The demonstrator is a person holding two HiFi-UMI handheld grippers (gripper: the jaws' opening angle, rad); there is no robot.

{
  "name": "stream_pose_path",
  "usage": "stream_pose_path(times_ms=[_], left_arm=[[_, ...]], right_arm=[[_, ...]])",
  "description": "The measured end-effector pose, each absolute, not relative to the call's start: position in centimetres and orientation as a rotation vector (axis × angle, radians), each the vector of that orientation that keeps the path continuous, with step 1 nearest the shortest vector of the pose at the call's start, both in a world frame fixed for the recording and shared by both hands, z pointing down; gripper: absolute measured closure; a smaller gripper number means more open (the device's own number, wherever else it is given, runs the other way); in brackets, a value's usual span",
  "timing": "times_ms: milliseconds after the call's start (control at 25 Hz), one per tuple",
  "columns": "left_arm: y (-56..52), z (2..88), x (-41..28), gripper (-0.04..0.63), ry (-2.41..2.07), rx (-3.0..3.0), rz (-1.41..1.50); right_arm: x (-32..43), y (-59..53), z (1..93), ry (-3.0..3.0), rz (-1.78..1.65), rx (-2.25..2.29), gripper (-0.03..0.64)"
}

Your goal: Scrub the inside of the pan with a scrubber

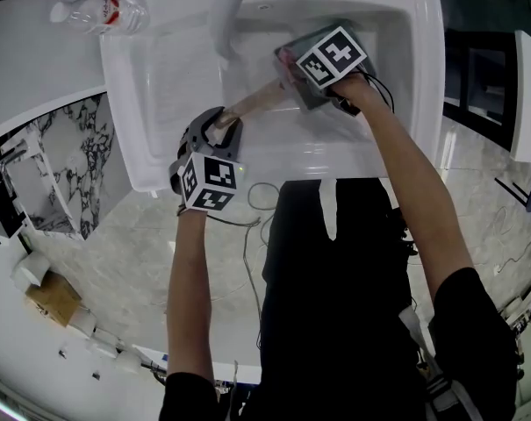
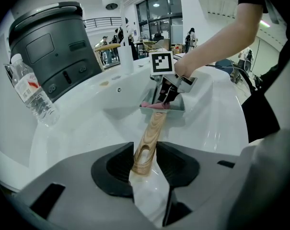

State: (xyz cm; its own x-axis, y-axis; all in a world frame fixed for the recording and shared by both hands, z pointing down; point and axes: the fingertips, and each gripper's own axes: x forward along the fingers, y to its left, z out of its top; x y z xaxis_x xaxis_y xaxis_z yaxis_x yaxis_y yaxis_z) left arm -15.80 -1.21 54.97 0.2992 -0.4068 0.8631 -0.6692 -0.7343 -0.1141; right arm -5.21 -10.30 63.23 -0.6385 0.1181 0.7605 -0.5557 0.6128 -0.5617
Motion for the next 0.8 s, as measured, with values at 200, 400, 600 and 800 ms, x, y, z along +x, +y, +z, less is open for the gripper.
stream_pose_path(times_ms=[200, 400, 600, 800], left_arm=[[-1.2, 55.0, -15.8, 0.437, -0.98, 2.305, 1.416], [-1.3, 55.0, -15.9, 0.437, -0.984, 2.297, 1.393], [-1.3, 55.0, -16.0, 0.437, -0.995, 2.29, 1.4], [-1.3, 55.1, -15.9, 0.437, -0.996, 2.291, 1.413]], right_arm=[[-6.0, -12.4, 63.1, -2.121, 0.785, 0.487, 0.581], [-4.9, -14.0, 63.8, -1.998, 0.163, 0.506, 0.581], [-0.5, -16.1, 65.2, -1.751, -0.188, 0.543, 0.581], [2.9, -17.6, 66.1, -1.606, -0.333, 0.568, 0.581]])
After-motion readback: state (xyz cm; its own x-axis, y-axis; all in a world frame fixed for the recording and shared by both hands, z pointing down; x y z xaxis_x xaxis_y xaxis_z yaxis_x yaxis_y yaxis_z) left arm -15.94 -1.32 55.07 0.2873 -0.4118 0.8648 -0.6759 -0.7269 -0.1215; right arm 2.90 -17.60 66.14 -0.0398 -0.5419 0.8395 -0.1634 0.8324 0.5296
